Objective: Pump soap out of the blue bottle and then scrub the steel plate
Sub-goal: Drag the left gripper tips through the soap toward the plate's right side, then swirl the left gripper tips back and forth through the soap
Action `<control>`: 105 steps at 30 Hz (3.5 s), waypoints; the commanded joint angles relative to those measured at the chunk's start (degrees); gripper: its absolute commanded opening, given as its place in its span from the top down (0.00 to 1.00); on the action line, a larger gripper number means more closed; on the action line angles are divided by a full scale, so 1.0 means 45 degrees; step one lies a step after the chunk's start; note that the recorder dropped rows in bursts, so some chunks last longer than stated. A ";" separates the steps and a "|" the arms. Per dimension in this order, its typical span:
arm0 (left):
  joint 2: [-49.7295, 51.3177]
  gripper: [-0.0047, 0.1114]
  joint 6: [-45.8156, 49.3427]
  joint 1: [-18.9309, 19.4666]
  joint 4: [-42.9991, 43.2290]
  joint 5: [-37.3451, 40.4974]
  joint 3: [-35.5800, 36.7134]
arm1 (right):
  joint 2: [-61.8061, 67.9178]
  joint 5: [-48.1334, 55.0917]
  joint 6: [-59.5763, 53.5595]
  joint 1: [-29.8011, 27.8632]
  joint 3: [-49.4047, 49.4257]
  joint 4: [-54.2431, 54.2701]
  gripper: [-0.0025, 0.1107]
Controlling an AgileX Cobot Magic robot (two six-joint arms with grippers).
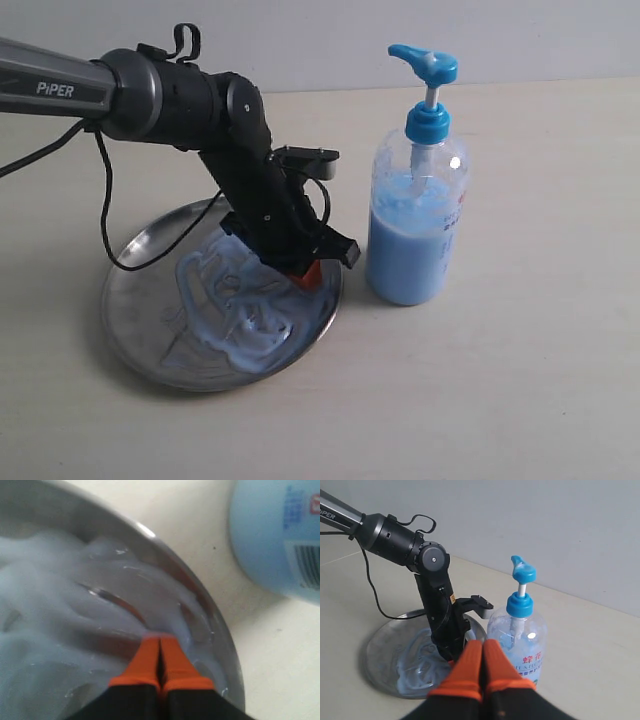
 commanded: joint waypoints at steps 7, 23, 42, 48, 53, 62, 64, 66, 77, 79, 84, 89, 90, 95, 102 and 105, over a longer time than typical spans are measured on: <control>0.0144 0.96 -0.0539 -0.0085 0.1621 -0.1068 0.0010 | -0.0050 -0.0098 0.0035 0.0006 0.0064 0.0024 0.98; 0.0144 0.96 -0.2029 0.1440 0.3098 -0.1221 0.0010 | -0.0050 -0.0098 0.0011 0.0006 0.0064 -0.0002 0.98; 0.0144 0.96 0.0107 -0.0626 0.1095 0.1058 0.0010 | -0.0050 -0.0098 0.0011 0.0006 0.0064 -0.0002 0.98; 0.0144 0.96 -0.0037 -0.0455 0.1678 0.0149 0.0010 | -0.0050 -0.0098 0.0011 0.0006 0.0064 -0.0026 0.98; 0.0144 0.96 -0.0635 0.0103 0.2211 -0.0796 0.0010 | -0.0050 -0.0098 0.0011 0.0006 0.0064 -0.0026 0.98; 0.0144 0.96 -0.1935 0.1234 0.2381 -0.1667 0.0010 | -0.0050 -0.0149 0.0011 0.0006 0.0064 -0.0025 0.98; 0.0144 0.96 -0.1933 0.1178 0.2328 -0.1481 0.0010 | -0.0050 -0.0149 0.0011 0.0006 0.0064 -0.0025 0.98; 0.0144 0.96 -0.1895 0.0955 0.1967 -0.1156 0.0010 | -0.0050 -0.0149 0.0011 0.0006 0.0064 -0.0025 0.98; 0.0144 0.96 -0.0905 -0.0291 0.0929 -0.0256 0.0010 | -0.0050 -0.0149 0.0011 0.0006 0.0064 -0.0025 0.98; 0.0144 0.96 -0.0905 -0.0324 0.1002 -0.0392 0.0010 | -0.0050 -0.0149 0.0011 0.0006 0.0064 -0.0025 0.98; 0.0144 0.96 -0.0993 -0.0184 0.1999 -0.0912 0.0010 | -0.0050 -0.0146 -0.0014 0.0006 0.0064 -0.0025 0.98; 0.0144 0.96 -0.1437 0.0424 0.2375 -0.1300 0.0010 | -0.0050 -0.0146 -0.0036 0.0006 0.0064 -0.0025 0.98; 0.0144 0.96 -0.1542 0.0598 0.2375 -0.1331 0.0010 | -0.0050 -0.0146 -0.0036 0.0006 0.0064 -0.0025 0.98; 0.0144 0.96 -0.2023 0.1389 0.2352 -0.1353 0.0010 | -0.0050 -0.0146 -0.0036 0.0006 0.0064 -0.0025 0.98; 0.0144 0.96 -0.2023 0.1521 0.2153 -0.1074 0.0010 | -0.0050 -0.0146 -0.0030 0.0006 0.0064 -0.0081 0.98; 0.0144 0.96 -0.1785 0.1360 0.1528 -0.0954 0.0010 | -0.0050 -0.0146 -0.0030 0.0006 0.0064 -0.0081 0.98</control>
